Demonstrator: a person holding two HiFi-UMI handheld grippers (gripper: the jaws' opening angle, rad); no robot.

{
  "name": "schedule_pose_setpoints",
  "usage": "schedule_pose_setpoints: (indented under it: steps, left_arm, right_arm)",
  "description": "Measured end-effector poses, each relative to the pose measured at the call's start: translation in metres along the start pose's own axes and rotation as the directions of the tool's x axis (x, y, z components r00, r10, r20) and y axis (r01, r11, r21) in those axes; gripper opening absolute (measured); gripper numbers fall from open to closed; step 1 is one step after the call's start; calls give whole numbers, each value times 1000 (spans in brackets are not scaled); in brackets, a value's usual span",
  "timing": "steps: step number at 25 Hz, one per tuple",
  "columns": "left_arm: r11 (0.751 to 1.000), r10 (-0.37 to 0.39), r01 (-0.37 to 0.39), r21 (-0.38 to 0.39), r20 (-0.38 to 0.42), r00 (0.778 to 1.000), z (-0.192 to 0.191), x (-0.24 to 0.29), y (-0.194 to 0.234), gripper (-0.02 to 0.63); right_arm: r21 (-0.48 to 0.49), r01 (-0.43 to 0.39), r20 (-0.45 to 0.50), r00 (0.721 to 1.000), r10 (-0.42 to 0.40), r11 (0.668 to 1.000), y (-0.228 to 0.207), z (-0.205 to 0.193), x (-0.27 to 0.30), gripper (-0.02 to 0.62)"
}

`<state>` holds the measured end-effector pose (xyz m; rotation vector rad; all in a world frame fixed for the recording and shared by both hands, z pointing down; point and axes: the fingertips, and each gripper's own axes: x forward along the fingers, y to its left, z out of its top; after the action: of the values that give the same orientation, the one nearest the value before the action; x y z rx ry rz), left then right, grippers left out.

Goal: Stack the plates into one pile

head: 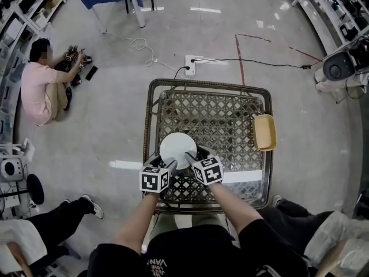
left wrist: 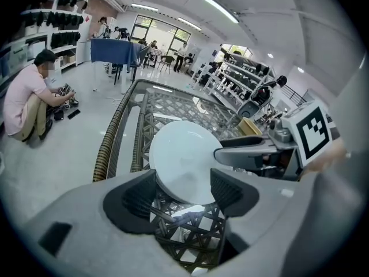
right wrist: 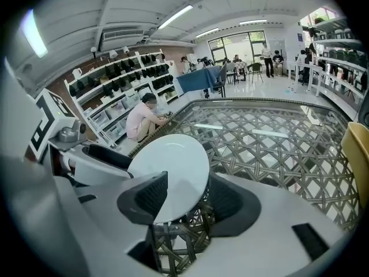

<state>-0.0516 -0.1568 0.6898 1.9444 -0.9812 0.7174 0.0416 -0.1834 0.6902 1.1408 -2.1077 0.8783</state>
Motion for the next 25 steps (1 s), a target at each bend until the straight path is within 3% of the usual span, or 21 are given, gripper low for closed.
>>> schedule_pose_setpoints:
  steps: [10, 16, 22, 25]
  left_arm:
    - [1000, 10, -11, 28, 22, 1000, 6, -5, 6, 298]
    - [991, -34, 23, 134, 85, 996, 18, -33, -5, 296]
    - [967, -93, 57, 249, 136, 986, 13, -75, -14, 288]
    - [943, -134, 77, 325, 159, 978, 9, -99, -19, 215]
  right_arm:
    - [20, 8, 33, 999, -8, 1000, 6, 3, -6, 236]
    - [54, 61, 112, 991, -67, 997, 19, 3, -38, 231]
    - [166, 141, 243, 954, -179, 976, 44, -11, -84, 151]
    - [217, 184, 302, 921, -245, 959, 60, -18, -109, 103]
